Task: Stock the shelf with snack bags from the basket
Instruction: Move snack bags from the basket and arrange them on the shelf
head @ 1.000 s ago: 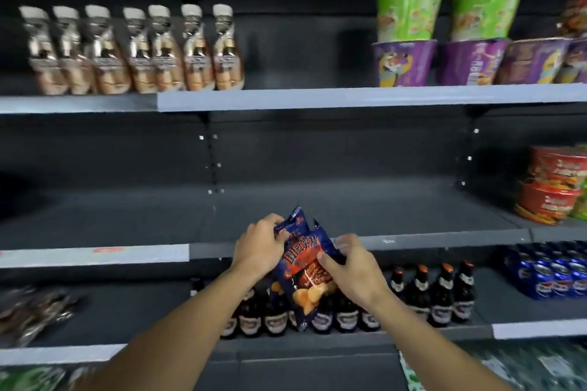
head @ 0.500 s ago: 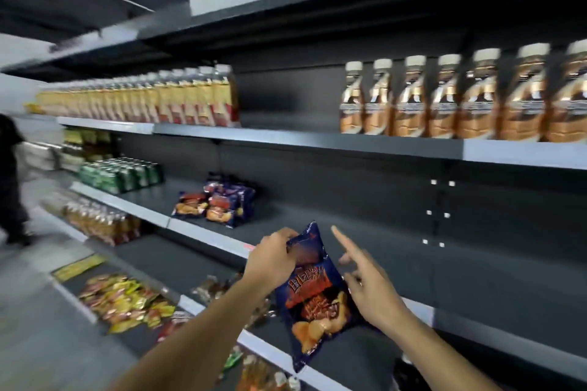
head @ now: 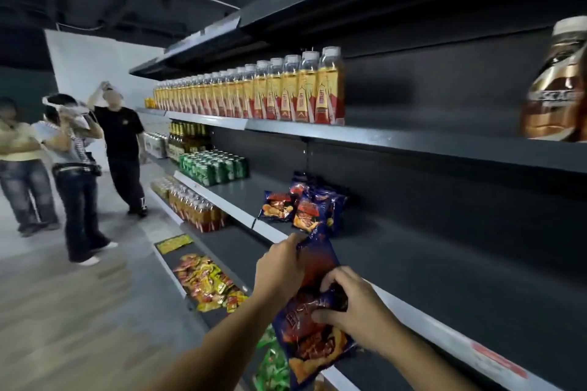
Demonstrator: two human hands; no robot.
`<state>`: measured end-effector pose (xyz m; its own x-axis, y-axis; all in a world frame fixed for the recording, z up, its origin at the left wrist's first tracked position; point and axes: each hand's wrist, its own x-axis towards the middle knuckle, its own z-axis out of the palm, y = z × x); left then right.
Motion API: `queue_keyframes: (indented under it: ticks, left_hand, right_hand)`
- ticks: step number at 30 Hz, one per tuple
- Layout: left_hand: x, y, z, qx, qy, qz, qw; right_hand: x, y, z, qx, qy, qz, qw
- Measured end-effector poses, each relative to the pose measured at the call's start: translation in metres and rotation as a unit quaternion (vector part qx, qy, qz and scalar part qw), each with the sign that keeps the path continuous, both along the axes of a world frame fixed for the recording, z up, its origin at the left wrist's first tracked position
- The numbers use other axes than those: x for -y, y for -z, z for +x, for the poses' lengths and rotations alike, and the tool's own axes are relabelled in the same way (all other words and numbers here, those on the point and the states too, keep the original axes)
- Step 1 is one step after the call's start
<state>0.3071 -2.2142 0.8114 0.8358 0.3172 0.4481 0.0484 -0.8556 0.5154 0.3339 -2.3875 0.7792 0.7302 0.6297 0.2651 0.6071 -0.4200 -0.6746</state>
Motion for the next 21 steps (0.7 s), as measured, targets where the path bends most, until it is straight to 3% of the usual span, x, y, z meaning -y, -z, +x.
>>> queue_keyframes:
  ticks: [4,10,15,21]
  left_hand:
    - [-0.051,-0.021,0.051,0.002,-0.023,0.071,0.997]
    - [-0.071,-0.038,0.135,0.005,0.005,0.145,0.989]
    - [-0.056,-0.041,0.209,-0.004,0.078,0.144,0.986]
    - [-0.039,-0.026,0.288,-0.049,0.236,0.105,0.965]
  right_hand:
    - [-0.007,0.002,0.078,0.014,0.025,-0.009,1.000]
    - [-0.001,-0.010,0.180,0.085,0.152,-0.002,0.985]
    - [0.016,-0.019,0.229,0.116,0.283,0.036,0.951]
    - [0.021,-0.017,0.265,0.070,0.384,0.011,0.921]
